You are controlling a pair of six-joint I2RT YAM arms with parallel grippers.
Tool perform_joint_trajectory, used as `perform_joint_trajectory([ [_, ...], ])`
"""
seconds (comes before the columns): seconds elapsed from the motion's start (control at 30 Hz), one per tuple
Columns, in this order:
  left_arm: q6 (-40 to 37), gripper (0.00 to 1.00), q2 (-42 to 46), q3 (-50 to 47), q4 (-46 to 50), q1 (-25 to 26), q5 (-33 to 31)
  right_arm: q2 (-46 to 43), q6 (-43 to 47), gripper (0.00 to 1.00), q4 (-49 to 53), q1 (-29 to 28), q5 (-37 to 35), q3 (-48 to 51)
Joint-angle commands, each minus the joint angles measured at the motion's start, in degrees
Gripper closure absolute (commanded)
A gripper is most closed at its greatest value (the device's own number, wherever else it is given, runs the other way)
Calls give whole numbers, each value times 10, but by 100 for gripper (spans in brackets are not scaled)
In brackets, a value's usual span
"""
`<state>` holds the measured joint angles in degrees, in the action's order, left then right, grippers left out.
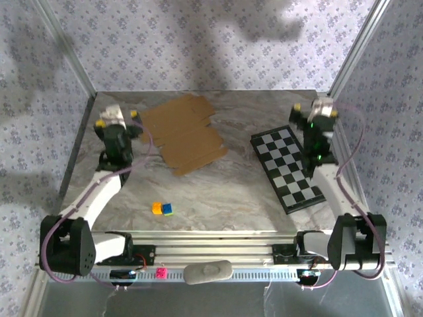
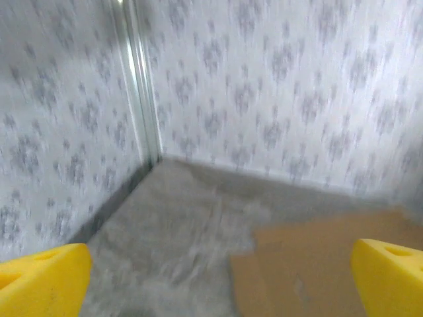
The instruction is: Fold the paper box
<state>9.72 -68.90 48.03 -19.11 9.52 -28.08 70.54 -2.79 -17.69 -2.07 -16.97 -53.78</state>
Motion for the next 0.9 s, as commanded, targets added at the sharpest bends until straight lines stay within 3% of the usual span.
perform_joint_trajectory([
  [0.0,312,0,-27,252,435,-19,-46,44,-216,0,300,-5,-109,-266],
  [0.03,358,0,-51,298,495,-38,4,84,-372,0,472,11,-117,-366],
  [0.07,368,0,-70,303,469,-72,128,124,-530,1,659,31,-104,-441],
  [0.1,396,0,-96,302,441,-103,252,143,-535,3,678,62,10,-454],
  [0.13,431,5,-139,320,451,-124,348,151,-496,16,602,89,139,-429],
  [0.17,441,15,-181,353,496,-125,391,155,-497,18,559,89,204,-405],
  [0.2,434,24,-217,385,547,-116,415,153,-508,18,570,64,196,-395],
  [0.27,409,34,-263,421,616,-91,442,150,-486,20,579,-2,196,-381],
  [0.33,392,36,-281,420,643,-62,444,157,-456,22,587,-80,211,-370],
  [0.4,388,37,-297,396,638,-39,457,176,-447,25,580,-155,243,-347],
  [0.5,396,45,-336,375,627,-19,488,223,-464,34,557,-221,291,-321],
  [0.67,379,57,-404,407,616,29,484,328,-455,49,562,-251,340,-357],
  [0.73,377,64,-435,427,625,45,493,360,-458,50,582,-253,337,-375],
  [0.87,372,64,-467,441,630,69,485,386,-493,46,553,-249,364,-347],
])
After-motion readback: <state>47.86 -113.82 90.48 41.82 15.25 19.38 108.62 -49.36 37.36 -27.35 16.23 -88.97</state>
